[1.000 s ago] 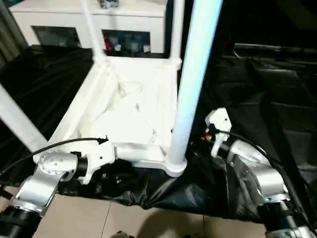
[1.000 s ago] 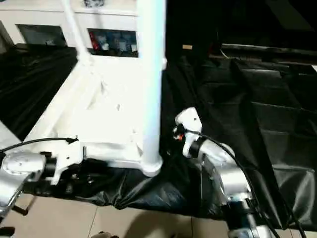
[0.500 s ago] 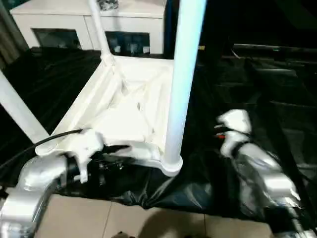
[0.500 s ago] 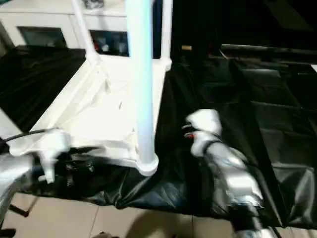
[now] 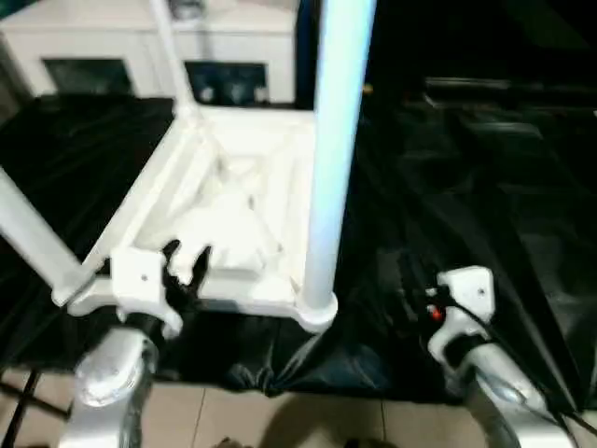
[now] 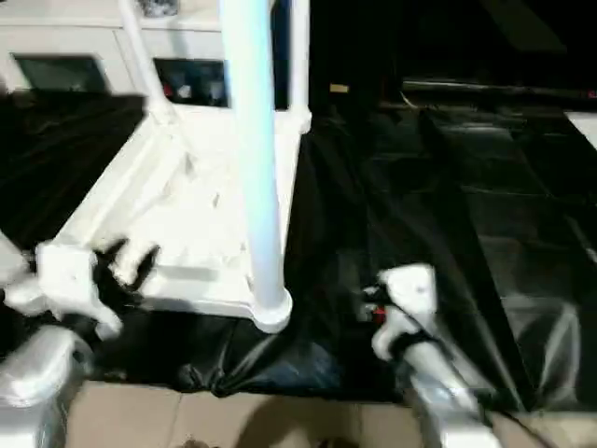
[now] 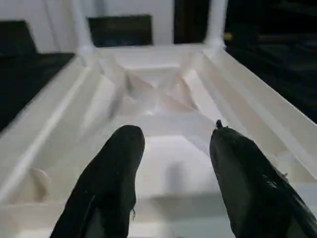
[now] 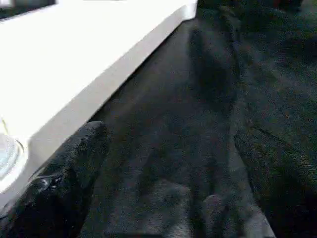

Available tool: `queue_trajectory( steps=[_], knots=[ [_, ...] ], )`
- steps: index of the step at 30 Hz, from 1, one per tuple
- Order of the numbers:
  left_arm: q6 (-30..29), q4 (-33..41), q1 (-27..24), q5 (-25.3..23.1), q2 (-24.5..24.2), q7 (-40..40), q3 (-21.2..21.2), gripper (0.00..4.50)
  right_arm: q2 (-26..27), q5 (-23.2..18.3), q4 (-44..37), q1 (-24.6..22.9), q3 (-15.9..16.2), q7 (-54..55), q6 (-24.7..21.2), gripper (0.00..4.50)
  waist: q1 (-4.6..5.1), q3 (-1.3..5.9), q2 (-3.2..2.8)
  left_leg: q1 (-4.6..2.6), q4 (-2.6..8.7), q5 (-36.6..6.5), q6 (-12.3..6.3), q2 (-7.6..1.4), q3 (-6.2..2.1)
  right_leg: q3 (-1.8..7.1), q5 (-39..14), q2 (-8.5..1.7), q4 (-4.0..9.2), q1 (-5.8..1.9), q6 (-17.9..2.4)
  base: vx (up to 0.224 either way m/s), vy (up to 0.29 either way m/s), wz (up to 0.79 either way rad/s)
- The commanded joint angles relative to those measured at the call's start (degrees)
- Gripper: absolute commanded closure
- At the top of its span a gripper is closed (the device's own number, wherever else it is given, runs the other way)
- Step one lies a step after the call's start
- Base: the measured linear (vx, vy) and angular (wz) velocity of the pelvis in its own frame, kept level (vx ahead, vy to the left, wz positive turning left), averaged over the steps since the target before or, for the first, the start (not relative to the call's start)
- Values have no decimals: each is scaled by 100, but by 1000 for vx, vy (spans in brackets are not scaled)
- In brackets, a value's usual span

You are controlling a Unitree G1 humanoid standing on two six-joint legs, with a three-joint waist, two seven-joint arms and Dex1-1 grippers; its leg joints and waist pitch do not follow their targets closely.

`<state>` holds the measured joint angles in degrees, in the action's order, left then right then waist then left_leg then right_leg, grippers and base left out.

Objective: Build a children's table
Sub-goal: Flip table

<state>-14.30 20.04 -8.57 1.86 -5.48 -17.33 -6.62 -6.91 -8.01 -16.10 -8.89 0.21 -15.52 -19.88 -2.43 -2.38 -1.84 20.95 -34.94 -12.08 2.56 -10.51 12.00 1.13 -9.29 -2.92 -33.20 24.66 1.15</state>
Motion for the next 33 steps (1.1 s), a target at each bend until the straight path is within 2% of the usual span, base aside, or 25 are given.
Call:
queue_trajectory(
  steps=[1, 2, 3, 4, 5, 6, 7, 8, 9, 10, 11, 12, 13, 14, 15, 17, 18, 19, 20, 22, 25, 29, 30, 31, 33],
  knots=[
    [368, -1, -76, -333, -66, 30, 167, 192, 74, 112, 90, 123, -191, 182, 26, 0, -64, 250, 113, -29, 79, -1660, -373, -35, -194, 812, -4103, -431, 779, -115, -135, 27, 122, -54],
    [375, 6, -121, -327, -28, 26, 218, 192, 85, 86, 92, 175, -283, 209, 30, 0, -26, 235, 58, -84, 248, -1632, -239, -109, -212, 667, -3784, -188, 692, -9, -131, -24, 121, -49],
    [380, 6, -141, -299, 6, 46, 261, 192, 73, 52, 81, 194, -340, 222, 14, 0, 68, 193, -87, -186, 575, -1899, 114, -284, -303, 235, -2447, 233, 475, 131, -166, -43, 96, -24],
    [391, 43, -188, -282, 16, 70, 293, 192, 36, 31, 46, 208, -365, 216, -10, 0, 186, 150, -211, -194, 943, -2406, 666, -707, -639, -148, -946, 216, 40, -39, -308, -43, 96, -24],
    [400, 158, -302, -283, -16, 110, 347, 192, -69, 13, -46, 201, -337, 197, -63, 0, 186, 150, -211, -194, 943, -2406, 666, -707, -639, -148, -946, 216, 40, -39, -308, -54, 72, -5],
    [400, 158, -302, -283, -16, 110, 347, 192, -69, 13, -46, 201, -337, 197, -63, 0, 266, 147, -301, -227, 1129, -1893, 626, -1197, -820, -319, -261, 49, -181, -35, -422, 0, 0, 0],
    [228, 318, -463, -110, 99, 226, 271, 192, -187, -152, -146, 247, -338, 40, -52, 0, 304, 56, -369, -139, 1129, -1512, 228, -1303, -786, -414, -315, -45, -398, -47, -448, 0, 0, 0],
    [201, 317, -547, -90, 150, 302, 228, 192, -296, -119, -133, 261, -292, -63, 1, 0, 328, 70, -350, -150, 1046, -1467, -78, -1276, -768, -407, -446, -139, -400, -87, -455, -5, -59, 2],
    [246, 281, -632, -116, 199, 381, 183, 192, -387, -80, -111, 269, -252, -173, 52, 0, 335, 97, -205, -174, 865, -1545, -592, -1070, -660, -301, -536, -322, -240, -146, -606, -18, -106, -11],
    [355, 235, -748, -215, 252, 518, 128, 164, -500, -195, -99, 269, -251, -430, 63, 0, 321, 183, 21, 99, 424, -1503, -721, -361, -322, -102, -177, -484, 141, -400, -997, -18, -106, -11],
    [450, 201, -829, -208, 318, 618, 9, 164, -587, -315, -124, 274, -222, -673, 40, 0, 243, 240, 195, 193, 80, -1300, -693, 82, -121, -73, -562, -537, 377, -469, -906, -57, -120, -9],
    [465, 196, -839, -205, 327, 631, -7, 158, -595, -334, -128, 275, -220, -706, 35, 0, 76, 167, 173, 184, 77, -701, -599, 13, -290, 79, -1973, -857, 515, -444, -341, -60, -120, -4],
    [577, 161, -953, -188, 425, 824, -240, 152, -662, -497, -157, 304, -187, -1002, -2, 0, 45, 179, 314, 280, 130, -501, -515, 45, -303, 42, -3070, -654, 544, -497, 160, -60, -120, -4],
    [723, 188, -1054, -23, 571, 937, -415, 152, -725, -623, -150, 332, -160, -1223, -24, 0, 28, 128, 241, 282, 228, -505, -454, -10, -362, 22, -3388, -638, 530, -454, 227, -35, -107, -9],
    [722, 201, -1079, -31, 593, 979, -435, 122, -746, -648, -147, 336, -152, -1273, -33, 0, 42, 101, 233, 277, 305, -609, -322, -34, -381, -80, -3624, -506, 547, -420, 258, -34, -65, -7],
    [789, 319, -1299, -38, 747, 1246, -576, 113, -923, -840, -163, 343, -40, -1653, -121, 0, 57, 77, 171, 173, 391, -1027, -218, -125, -416, -170, -3561, -420, 563, -343, 70, -17, -32, -4],
    [806, 527, -1478, -75, 873, 1412, -593, 113, -1117, -988, -278, 311, 82, -1934, -198, 0, 69, 59, 230, 156, 432, -1300, -187, -166, -433, -204, -3525, -397, 548, -350, -44, 0, 0, 0],
    [877, 702, -1622, -44, 993, 1495, -592, 94, -1259, -1180, -404, 286, 183, -2195, -290, 0, 55, 52, 181, 117, 477, -1481, -160, -239, -466, -194, -3328, -402, 536, -348, -180, 0, 0, 0],
    [950, 777, -1692, -7, 1064, 1515, -578, 94, -1309, -1311, -465, 274, 211, -2341, -346, 0, 74, -22, 234, 106, 507, -1623, -181, -250, -463, -193, -3301, -392, 556, -318, -227, 0, 0, 0],
    [1013, 863, -1804, -55, 1170, 1616, -568, 73, -1432, -1456, -551, 231, 287, -2636, -366, 0, 23, 40, 171, 30, 537, -1677, -210, -328, -499, -169, -2744, -442, 508, -377, -499, 0, 0, 0],
    [946, 968, -1845, -244, 1334, 1943, -639, 48, -1550, -1730, -585, 310, 414, -3161, -485, 0, 0, -12, 184, 3, 622, -1804, -188, -412, -525, -171, -1946, -433, 450, -401, -780, 18, 42, 4],
    [863, 1090, -1817, -164, 1300, 2094, -880, 24, -1488, -1924, -482, 620, 754, -3473, -649, 0, 25, -56, 216, 19, 637, -1917, -57, -357, -526, -151, -1737, -475, 416, -443, -836, 27, 48, -1],
    [773, 1165, -1798, -118, 1216, 2108, -951, 16, -1462, -1925, -426, 771, 851, -3449, -679, 0, 19, -50, 194, 18, 628, -1714, -66, -363, -526, -138, -1449, -503, 396, -454, -877, 0, 0, 0],
    [716, 1224, -1767, -84, 1173, 2116, -993, 7, -1425, -1957, -385, 885, 866, -3433, -706, 0, 40, -79, 253, 39, 624, -1471, -98, -357, -513, -144, -1098, -492, 374, -459, -925, 0, 0, 0],
    [684, 1225, -1759, -75, 1095, 2120, -1034, 7, -1367, -1931, -315, 963, 885, -3399, -661, 0, 26, -72, 239, 21, 598, -1302, -144, -357, -493, -131, -782, -507, 335, -470, -997, 0, 0, 0]
  ],
)
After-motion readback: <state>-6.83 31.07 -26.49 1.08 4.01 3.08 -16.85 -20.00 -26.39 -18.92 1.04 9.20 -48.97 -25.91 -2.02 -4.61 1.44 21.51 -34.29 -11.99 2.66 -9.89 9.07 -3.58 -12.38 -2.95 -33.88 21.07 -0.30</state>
